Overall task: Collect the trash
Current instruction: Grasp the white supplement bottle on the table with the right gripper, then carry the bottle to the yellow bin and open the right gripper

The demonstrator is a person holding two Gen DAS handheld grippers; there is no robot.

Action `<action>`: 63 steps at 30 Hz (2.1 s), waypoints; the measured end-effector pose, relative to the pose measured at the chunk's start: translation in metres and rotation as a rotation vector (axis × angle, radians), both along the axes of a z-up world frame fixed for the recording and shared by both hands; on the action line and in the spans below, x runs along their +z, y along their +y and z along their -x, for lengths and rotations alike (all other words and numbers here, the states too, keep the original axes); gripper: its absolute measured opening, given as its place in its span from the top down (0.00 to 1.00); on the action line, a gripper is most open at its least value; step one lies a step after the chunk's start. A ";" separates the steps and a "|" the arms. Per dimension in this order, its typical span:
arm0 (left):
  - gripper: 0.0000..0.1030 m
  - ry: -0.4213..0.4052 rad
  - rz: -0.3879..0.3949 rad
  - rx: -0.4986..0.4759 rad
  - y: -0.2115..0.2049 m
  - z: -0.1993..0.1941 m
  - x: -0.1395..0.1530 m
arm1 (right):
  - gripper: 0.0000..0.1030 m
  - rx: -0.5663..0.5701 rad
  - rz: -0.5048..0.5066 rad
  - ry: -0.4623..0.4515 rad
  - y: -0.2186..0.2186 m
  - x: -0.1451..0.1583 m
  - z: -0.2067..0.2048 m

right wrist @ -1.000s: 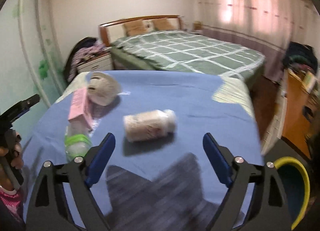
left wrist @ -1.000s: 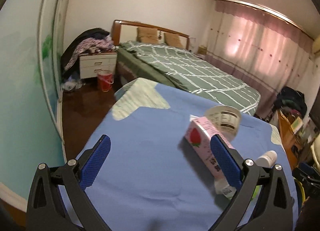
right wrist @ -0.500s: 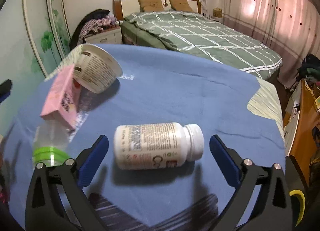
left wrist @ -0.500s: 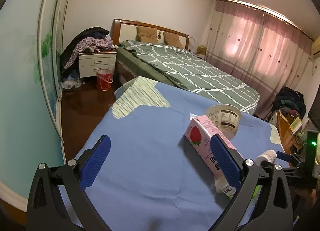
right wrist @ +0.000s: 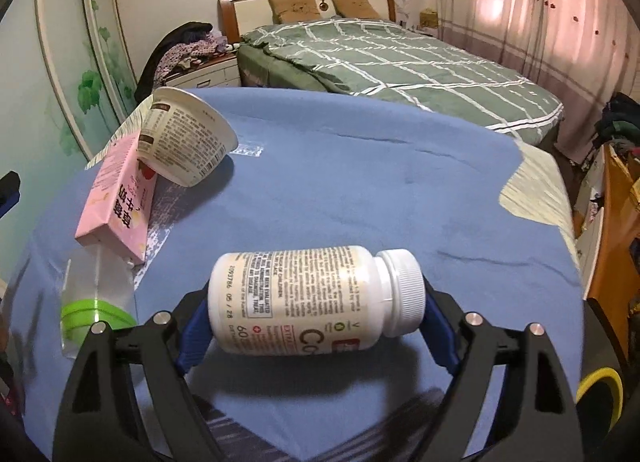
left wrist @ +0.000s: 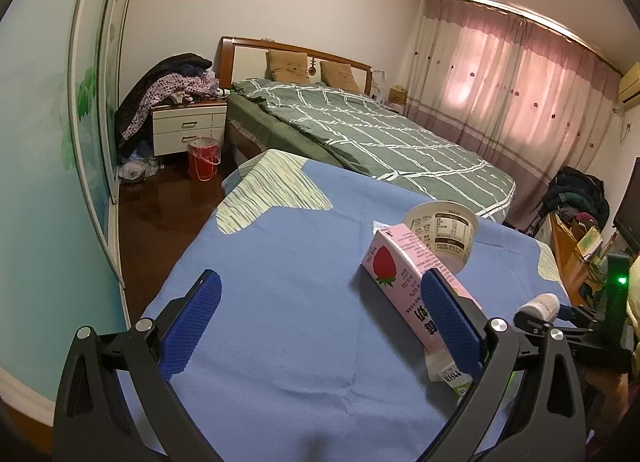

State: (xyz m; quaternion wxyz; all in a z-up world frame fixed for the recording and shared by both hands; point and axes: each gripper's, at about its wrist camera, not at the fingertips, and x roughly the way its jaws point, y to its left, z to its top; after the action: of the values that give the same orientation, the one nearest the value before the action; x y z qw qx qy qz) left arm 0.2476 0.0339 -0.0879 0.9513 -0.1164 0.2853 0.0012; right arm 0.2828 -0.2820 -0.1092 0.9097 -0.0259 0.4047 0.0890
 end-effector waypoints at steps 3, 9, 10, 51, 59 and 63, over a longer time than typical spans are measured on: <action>0.05 -0.001 -0.002 -0.002 -0.001 0.000 0.000 | 0.21 -0.028 0.004 -0.018 -0.004 0.010 0.015; 0.05 -0.005 -0.004 -0.009 -0.002 0.001 0.000 | 0.21 -0.116 -0.027 -0.058 -0.024 0.026 0.052; 0.05 -0.005 -0.003 -0.010 -0.003 0.000 0.000 | 0.21 -0.139 -0.038 -0.067 -0.029 0.028 0.060; 0.05 -0.021 -0.028 -0.307 -0.050 0.013 0.005 | 0.06 -0.901 0.023 -0.169 -0.196 0.011 0.186; 0.05 0.061 -0.143 -0.569 -0.115 0.015 -0.016 | 0.06 -0.889 0.000 -0.165 -0.198 0.010 0.185; 0.05 0.108 -0.209 -0.626 -0.142 0.013 -0.030 | 0.06 -0.870 -0.010 -0.164 -0.196 0.010 0.183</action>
State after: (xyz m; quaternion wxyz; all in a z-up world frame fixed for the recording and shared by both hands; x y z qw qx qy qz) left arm 0.2349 -0.1085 -0.1176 0.8958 0.0754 0.3556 -0.2559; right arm 0.1003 -0.4780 -0.0994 0.8917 0.1443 0.3041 -0.3026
